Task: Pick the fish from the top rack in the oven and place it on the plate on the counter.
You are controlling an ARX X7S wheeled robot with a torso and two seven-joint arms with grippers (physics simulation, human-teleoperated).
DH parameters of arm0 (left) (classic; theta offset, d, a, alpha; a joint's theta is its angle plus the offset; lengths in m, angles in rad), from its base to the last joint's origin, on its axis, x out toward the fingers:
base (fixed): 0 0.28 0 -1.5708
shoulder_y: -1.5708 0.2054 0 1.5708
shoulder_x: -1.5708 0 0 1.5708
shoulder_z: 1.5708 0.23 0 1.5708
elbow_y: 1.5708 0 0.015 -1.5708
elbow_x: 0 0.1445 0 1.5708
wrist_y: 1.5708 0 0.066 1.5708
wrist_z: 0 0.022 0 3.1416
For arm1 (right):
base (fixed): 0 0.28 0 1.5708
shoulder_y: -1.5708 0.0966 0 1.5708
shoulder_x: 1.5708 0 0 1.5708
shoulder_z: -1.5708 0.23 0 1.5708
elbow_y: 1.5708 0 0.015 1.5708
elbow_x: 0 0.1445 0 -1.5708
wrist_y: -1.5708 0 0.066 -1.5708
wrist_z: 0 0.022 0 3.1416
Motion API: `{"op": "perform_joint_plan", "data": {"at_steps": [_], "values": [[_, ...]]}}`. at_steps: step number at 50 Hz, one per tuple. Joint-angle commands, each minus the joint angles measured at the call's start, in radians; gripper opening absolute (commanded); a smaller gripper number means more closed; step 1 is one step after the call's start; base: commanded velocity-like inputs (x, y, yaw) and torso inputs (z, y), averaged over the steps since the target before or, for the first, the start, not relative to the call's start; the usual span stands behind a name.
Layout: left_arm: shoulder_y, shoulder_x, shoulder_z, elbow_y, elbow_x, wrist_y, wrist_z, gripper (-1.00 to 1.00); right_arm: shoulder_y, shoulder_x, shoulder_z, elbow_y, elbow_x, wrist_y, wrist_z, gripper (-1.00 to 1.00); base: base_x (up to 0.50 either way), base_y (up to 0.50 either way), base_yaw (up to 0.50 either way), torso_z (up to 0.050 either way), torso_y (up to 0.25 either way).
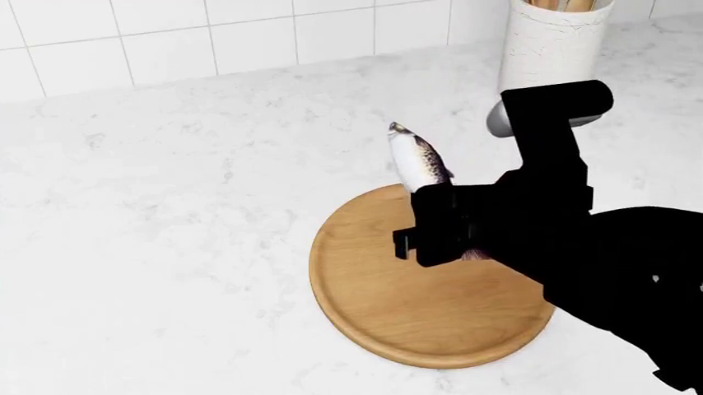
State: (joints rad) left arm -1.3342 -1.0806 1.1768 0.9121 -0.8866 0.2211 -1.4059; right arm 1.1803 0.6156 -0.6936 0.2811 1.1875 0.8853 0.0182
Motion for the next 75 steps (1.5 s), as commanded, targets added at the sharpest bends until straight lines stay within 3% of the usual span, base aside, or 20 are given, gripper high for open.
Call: {"op": "perform_joint_plan", "data": {"at_steps": [1, 75], "values": [[0.000, 0.007, -0.005, 0.004, -0.004, -0.008, 0.002, 1.00, -0.030, 0.013, 0.007, -0.029, 0.012, 0.006, 0.013, -1.00, 0.00, 0.00, 0.00, 0.000, 0.000], [0.034, 0.017, -0.032, 0.011, 0.002, -0.025, 0.006, 1.00, -0.109, 0.048, -0.012, -0.005, -0.021, -0.037, 0.013, -1.00, 0.00, 0.00, 0.00, 0.000, 0.000]]}}
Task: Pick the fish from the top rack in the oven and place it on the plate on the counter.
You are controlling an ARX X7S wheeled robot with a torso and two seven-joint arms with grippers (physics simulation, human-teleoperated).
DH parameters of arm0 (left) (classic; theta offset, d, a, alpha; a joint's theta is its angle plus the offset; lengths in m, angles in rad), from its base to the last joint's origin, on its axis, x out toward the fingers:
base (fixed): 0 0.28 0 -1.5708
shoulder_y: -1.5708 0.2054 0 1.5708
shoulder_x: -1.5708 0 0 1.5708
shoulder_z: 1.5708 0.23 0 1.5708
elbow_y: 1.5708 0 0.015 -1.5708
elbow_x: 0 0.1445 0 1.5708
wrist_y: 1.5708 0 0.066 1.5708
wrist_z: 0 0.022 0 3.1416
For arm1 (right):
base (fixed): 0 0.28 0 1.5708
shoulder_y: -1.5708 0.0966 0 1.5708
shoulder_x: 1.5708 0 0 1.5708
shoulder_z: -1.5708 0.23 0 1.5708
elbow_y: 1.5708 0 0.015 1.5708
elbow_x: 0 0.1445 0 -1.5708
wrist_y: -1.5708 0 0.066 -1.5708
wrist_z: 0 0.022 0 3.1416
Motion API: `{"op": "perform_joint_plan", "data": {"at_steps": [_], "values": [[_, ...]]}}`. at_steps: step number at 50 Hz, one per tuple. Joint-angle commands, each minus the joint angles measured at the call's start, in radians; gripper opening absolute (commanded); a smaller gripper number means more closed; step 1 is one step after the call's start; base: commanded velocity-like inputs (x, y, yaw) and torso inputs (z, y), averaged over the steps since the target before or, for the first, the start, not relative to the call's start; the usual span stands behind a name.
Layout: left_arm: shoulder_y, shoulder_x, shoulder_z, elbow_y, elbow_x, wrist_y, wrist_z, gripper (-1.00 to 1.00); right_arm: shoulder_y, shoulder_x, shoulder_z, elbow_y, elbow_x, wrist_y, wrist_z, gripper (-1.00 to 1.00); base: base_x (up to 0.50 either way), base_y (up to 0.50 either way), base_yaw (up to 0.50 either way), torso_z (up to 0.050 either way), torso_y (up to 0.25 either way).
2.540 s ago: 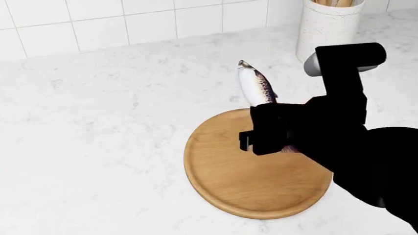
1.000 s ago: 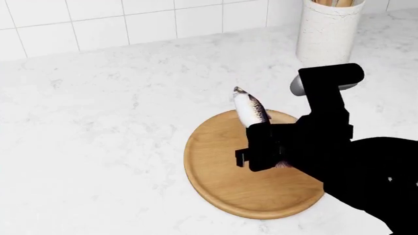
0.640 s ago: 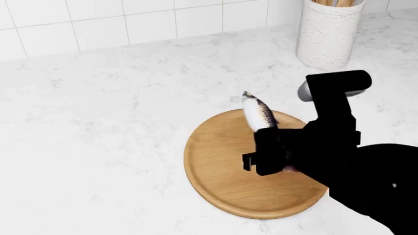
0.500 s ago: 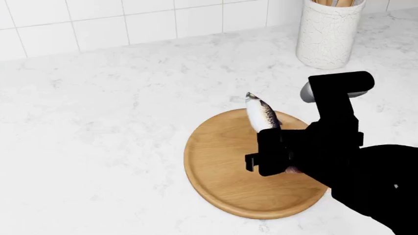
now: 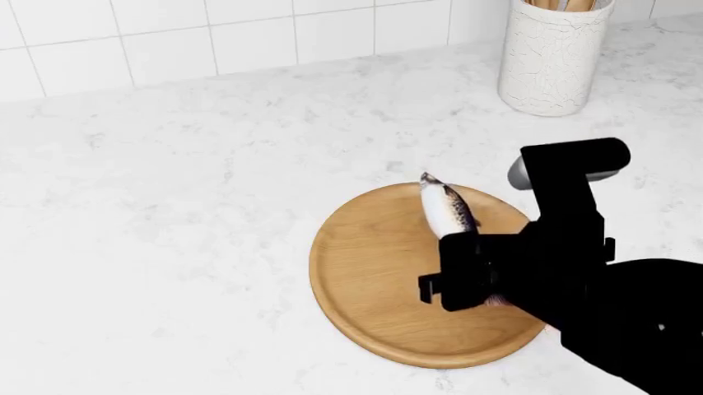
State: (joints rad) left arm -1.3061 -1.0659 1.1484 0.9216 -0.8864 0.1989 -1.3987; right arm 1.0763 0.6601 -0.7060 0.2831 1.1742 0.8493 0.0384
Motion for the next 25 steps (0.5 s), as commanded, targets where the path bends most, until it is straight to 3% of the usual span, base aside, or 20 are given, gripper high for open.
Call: {"op": "perform_joint_plan", "data": {"at_steps": [1, 14, 15, 25], "values": [[0.005, 0.002, -0.004, 0.002, 0.002, -0.004, -0.001, 1.00, -0.004, 0.004, 0.000, -0.007, -0.008, -0.001, -0.007, -1.00, 0.00, 0.00, 0.00, 0.000, 0.000], [0.012, 0.000, -0.010, 0.005, 0.003, -0.004, -0.001, 1.00, 0.000, 0.005, -0.010, -0.007, -0.017, 0.004, -0.006, -1.00, 0.00, 0.00, 0.00, 0.000, 0.000], [0.009, 0.001, -0.011, 0.004, -0.001, -0.006, -0.001, 1.00, 0.002, 0.004, -0.013, -0.003, -0.020, 0.006, -0.005, 1.00, 0.00, 0.00, 0.00, 0.000, 0.000], [0.005, 0.006, -0.017, 0.004, -0.007, -0.011, 0.005, 1.00, 0.009, 0.005, -0.016, -0.005, -0.028, 0.002, -0.010, 1.00, 0.00, 0.00, 0.00, 0.000, 0.000]]}}
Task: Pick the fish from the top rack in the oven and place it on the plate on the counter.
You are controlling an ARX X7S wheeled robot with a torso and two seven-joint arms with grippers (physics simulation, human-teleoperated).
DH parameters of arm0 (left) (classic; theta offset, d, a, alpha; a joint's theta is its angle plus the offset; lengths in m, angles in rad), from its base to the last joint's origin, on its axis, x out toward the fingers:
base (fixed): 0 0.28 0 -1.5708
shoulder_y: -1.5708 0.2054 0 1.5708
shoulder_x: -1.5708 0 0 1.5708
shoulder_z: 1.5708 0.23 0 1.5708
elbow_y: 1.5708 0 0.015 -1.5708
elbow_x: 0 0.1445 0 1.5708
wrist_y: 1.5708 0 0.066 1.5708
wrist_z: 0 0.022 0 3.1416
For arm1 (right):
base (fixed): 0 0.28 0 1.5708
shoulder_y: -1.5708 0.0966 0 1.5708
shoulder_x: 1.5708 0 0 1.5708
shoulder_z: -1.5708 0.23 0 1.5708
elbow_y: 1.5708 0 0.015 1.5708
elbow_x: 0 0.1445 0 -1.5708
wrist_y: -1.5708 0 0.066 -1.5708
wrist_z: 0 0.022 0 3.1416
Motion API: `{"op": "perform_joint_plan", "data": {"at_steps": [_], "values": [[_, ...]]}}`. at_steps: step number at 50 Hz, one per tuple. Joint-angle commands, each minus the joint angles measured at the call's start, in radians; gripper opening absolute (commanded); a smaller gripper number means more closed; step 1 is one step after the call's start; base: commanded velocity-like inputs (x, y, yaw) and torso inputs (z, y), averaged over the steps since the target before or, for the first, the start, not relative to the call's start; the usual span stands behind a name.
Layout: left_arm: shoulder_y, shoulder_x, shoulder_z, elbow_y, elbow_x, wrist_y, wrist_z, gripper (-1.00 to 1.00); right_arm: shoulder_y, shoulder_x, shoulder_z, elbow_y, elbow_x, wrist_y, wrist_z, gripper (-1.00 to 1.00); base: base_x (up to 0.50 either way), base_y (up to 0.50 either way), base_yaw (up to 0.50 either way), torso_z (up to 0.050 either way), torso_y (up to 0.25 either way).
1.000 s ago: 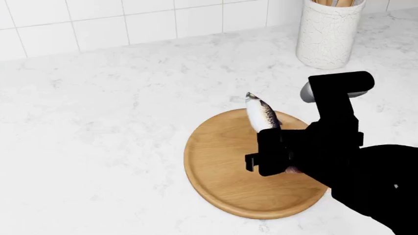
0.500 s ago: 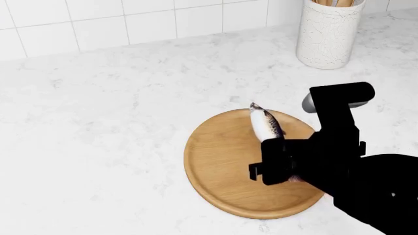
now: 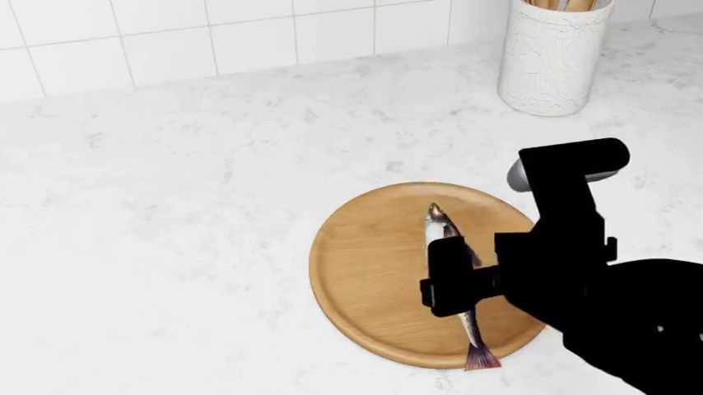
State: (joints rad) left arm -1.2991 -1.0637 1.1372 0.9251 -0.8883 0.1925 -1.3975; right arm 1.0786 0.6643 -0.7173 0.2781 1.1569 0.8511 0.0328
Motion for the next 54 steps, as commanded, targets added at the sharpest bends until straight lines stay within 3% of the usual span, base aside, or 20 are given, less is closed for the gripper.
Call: {"op": "perform_joint_plan", "data": {"at_steps": [1, 15, 16, 18, 23, 29, 32, 35, 38, 42, 43, 46, 48, 50, 54], "values": [[-0.002, 0.003, -0.006, 0.001, -0.006, -0.005, 0.004, 1.00, 0.006, 0.002, -0.004, -0.001, -0.010, 0.000, -0.004, 1.00, 0.00, 0.00, 0.00, 0.000, 0.000], [-0.022, 0.002, -0.019, 0.019, -0.024, -0.028, -0.003, 1.00, 0.006, 0.021, 0.023, -0.041, 0.019, 0.003, 0.024, 1.00, 0.00, 0.00, 0.00, 0.000, 0.000], [-0.136, -0.010, -0.050, 0.108, -0.106, -0.110, -0.054, 1.00, 0.152, 0.079, 0.158, -0.191, 0.147, 0.015, 0.136, 1.00, 0.00, 0.00, 0.00, 0.000, 0.000], [-0.198, -0.009, -0.034, 0.121, -0.138, -0.120, -0.074, 1.00, 0.228, 0.094, 0.204, -0.427, 0.199, 0.033, 0.177, 1.00, 0.00, 0.00, 0.00, 0.000, 0.000], [-0.398, -0.038, 0.171, 0.122, -0.138, -0.035, -0.122, 1.00, 0.389, 0.091, 0.310, -0.561, 0.328, 0.043, 0.328, 1.00, 0.00, 0.00, 0.00, 0.000, 0.000], [-0.838, -0.088, 0.596, 0.122, -0.160, 0.145, -0.173, 1.00, 0.552, 0.061, 0.455, -0.882, 0.454, -0.063, 0.598, 1.00, 0.00, 0.00, 0.00, 0.000, 0.000], [-1.053, -0.095, 0.761, 0.122, -0.200, 0.217, -0.173, 1.00, 0.770, 0.067, 0.456, -0.967, 0.563, -0.038, 0.807, 1.00, 0.00, 0.00, 0.00, 0.000, 0.000], [-1.056, -0.080, 0.715, 0.122, -0.229, 0.201, -0.173, 1.00, 0.935, 0.097, 0.429, -1.039, 0.618, 0.021, 0.920, 1.00, 0.00, 0.00, 0.00, 0.000, 0.003], [-1.057, -0.064, 0.671, 0.122, -0.256, 0.179, -0.173, 1.00, 0.980, 0.118, 0.401, -1.126, 0.687, 0.031, 1.041, 1.00, 0.00, 0.00, 0.00, 0.000, 0.000], [-1.056, -0.077, 0.688, 0.122, -0.232, 0.187, -0.172, 1.00, 0.888, 0.117, 0.382, -1.267, 0.724, -0.018, 1.200, 1.00, 0.00, 0.00, 0.00, 0.000, 0.000], [-1.056, -0.085, 0.707, 0.122, -0.213, 0.197, -0.173, 1.00, 0.781, 0.118, 0.397, -1.307, 0.706, -0.069, 1.279, 1.00, 0.00, 0.00, 0.00, 0.000, 0.000], [-1.056, -0.112, 0.791, 0.122, -0.151, 0.236, -0.173, 1.00, 0.564, -0.201, 0.783, -1.325, 0.933, 0.381, 1.536, 1.00, 0.00, 0.00, 0.00, 0.000, 0.000], [-1.050, -0.128, 0.843, 0.122, -0.109, 0.254, -0.173, 1.00, 0.466, -0.341, 0.961, -1.325, 0.993, 0.619, 1.538, 1.00, 0.00, 0.00, 0.00, 0.000, 0.000], [-0.949, -0.139, 0.797, 0.122, -0.068, 0.237, -0.173, 1.00, 0.393, -0.412, 1.041, -1.325, 1.012, 0.719, 1.538, 1.00, 0.00, 0.00, 0.00, 0.000, 0.000], [-0.762, -0.124, 0.605, 0.122, -0.064, 0.161, -0.173, 1.00, 0.325, -0.463, 1.072, -1.325, 0.993, 0.719, 1.537, 1.00, 0.00, 0.00, 0.00, 0.000, 0.000]]}}
